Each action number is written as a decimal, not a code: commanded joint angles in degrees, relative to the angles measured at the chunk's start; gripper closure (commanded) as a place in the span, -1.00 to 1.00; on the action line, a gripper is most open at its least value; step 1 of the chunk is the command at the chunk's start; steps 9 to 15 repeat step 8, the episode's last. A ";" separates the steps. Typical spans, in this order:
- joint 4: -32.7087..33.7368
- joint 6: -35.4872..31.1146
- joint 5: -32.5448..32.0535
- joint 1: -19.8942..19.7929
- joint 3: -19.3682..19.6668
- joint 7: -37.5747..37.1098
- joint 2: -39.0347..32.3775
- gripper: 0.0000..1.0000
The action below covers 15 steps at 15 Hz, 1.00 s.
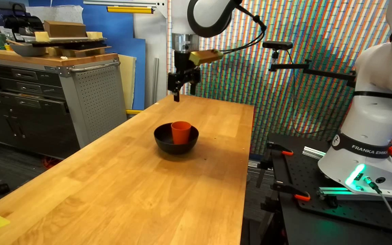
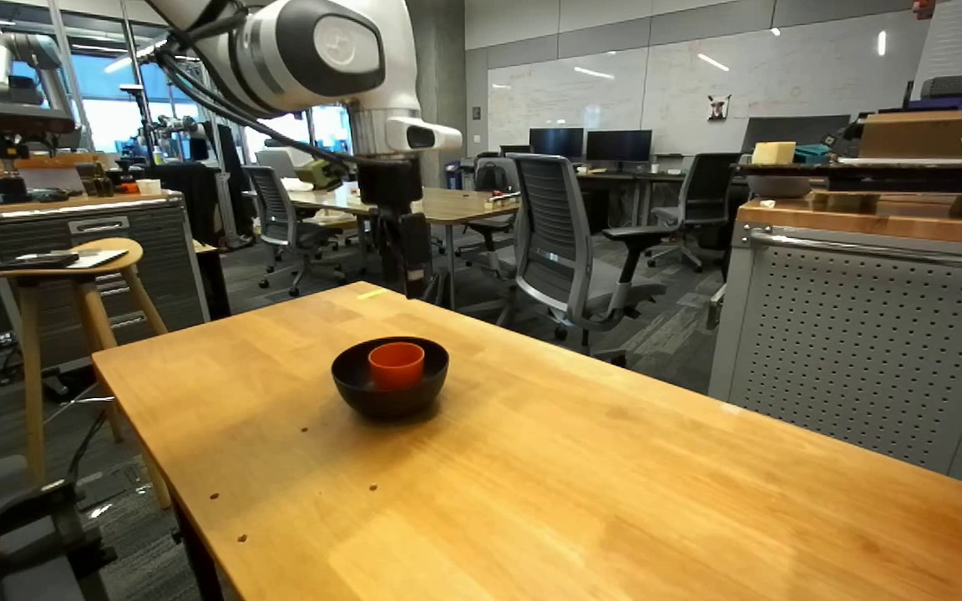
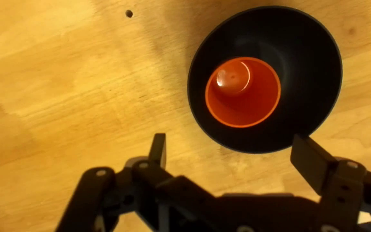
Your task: Put the cup in the bowl
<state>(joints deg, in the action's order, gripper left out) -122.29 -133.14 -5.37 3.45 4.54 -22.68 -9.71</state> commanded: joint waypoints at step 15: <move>-5.81 2.22 -4.96 -3.05 -1.16 -1.14 9.73 -1.00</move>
